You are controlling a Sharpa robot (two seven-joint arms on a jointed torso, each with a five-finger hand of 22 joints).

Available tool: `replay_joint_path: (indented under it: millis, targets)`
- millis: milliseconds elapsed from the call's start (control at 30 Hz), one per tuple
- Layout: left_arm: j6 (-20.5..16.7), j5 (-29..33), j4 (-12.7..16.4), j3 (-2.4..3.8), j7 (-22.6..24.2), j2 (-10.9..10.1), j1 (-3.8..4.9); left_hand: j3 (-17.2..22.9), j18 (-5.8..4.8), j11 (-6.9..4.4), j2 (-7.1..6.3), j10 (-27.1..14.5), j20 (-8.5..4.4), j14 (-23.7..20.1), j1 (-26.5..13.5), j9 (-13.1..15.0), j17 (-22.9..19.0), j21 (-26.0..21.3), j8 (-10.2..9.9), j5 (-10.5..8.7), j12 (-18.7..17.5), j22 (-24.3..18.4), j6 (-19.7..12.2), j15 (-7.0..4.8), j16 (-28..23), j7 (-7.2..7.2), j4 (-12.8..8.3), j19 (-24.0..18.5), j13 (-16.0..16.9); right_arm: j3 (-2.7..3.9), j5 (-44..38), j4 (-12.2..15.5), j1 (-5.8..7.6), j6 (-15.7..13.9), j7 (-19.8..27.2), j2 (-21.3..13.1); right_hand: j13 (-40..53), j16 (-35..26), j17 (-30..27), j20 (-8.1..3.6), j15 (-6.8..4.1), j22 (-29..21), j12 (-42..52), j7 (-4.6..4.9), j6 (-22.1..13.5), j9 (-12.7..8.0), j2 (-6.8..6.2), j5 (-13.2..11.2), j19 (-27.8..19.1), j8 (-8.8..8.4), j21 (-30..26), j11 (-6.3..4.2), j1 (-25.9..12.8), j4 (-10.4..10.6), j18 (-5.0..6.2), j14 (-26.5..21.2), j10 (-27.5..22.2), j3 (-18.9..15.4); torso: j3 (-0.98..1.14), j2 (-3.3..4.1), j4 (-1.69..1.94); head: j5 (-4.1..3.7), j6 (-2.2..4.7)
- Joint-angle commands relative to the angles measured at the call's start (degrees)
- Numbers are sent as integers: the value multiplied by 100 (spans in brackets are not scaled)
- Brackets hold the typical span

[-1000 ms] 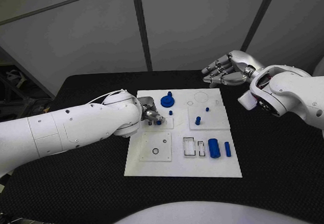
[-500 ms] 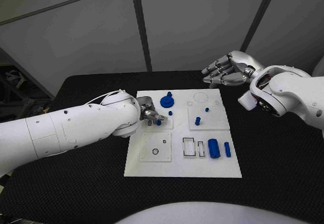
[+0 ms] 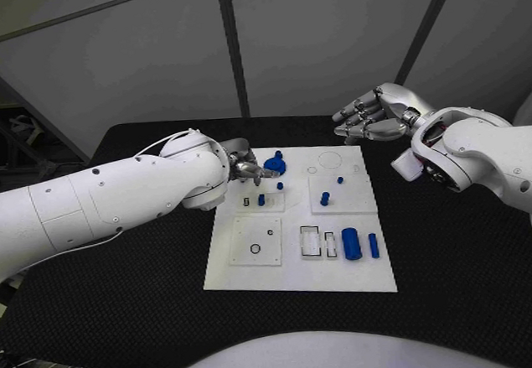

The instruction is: Assemble the parts on the task board

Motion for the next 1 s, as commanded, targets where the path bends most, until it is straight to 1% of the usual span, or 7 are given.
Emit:
replay_joint_path:
  millis: [33,133,233,433,567,667,1000]
  targets:
    - [243,-5,59,108,10,-64,14,-78,-250,15,15,-74,-45,554,105,2,1401,-46,24,1,-57,722,-59,-13,-14,17,9,252,-51,2,-8,-11,13,6,30,2,-8,-20,-5,-11,26,-5,-3,28,8,2,11,37,39,13,-20,4,-63,-6,17,7,-41,-31,8,-4,2,9,3]
    - [499,1,50,221,-7,-112,44,-209,-226,42,44,-182,-28,553,255,-25,1398,-132,-21,2,-203,615,-127,7,-20,49,13,200,-204,2,-8,-19,13,7,30,4,-8,-20,-5,-11,26,-5,-3,28,8,2,11,37,39,13,-20,4,-63,-6,17,7,-41,-31,5,-1,0,6,18]
    - [745,12,-86,287,-11,-105,112,-337,-193,102,99,-397,7,550,473,-123,1391,-253,-165,10,-499,467,-286,53,-29,124,-2,130,-508,2,-8,-30,12,8,31,9,-8,-20,-5,-11,26,-5,-3,28,8,2,11,37,39,13,-20,4,-63,-6,17,7,-41,-31,2,-1,6,-6,40]
    - [1087,92,-905,335,85,221,272,-623,-161,294,216,-756,140,540,790,-600,1371,-381,-680,18,-943,332,-606,216,-59,335,39,63,-985,2,-8,-52,12,9,34,35,-8,-20,-5,-11,26,-5,-3,28,8,2,11,37,39,13,-20,4,-63,-6,17,7,-41,-31,7,-4,-2,5,84]
    - [1301,112,-1434,340,143,470,312,-731,-157,311,235,-779,170,537,833,-723,1363,-396,-764,16,-959,320,-595,229,-69,364,75,57,-1025,1,-8,-56,12,10,36,50,-8,-20,-5,-11,26,-5,-3,28,8,2,11,37,39,13,-20,4,-63,-6,17,7,-41,-31,-2,15,-18,18,101]
    - [1413,86,-1759,306,165,626,326,-827,-156,316,269,-773,184,536,873,-815,1362,-397,-800,14,-936,326,-537,236,-71,366,114,60,-1025,1,-8,-59,12,9,36,53,-9,-21,-5,-11,27,-7,-3,28,8,2,12,38,39,13,-22,4,-64,-5,17,7,-41,-32,0,4,-3,1,81]
    - [1622,-70,-2444,196,186,927,301,-959,-154,284,362,-785,176,534,963,-882,1359,-404,-723,22,-926,329,-340,216,-77,321,169,61,-1057,1,-8,-67,11,18,40,80,-12,-28,-7,-9,26,-15,-1,28,5,2,22,47,44,13,-35,4,-66,0,19,10,-43,-32,2,5,4,18,52]
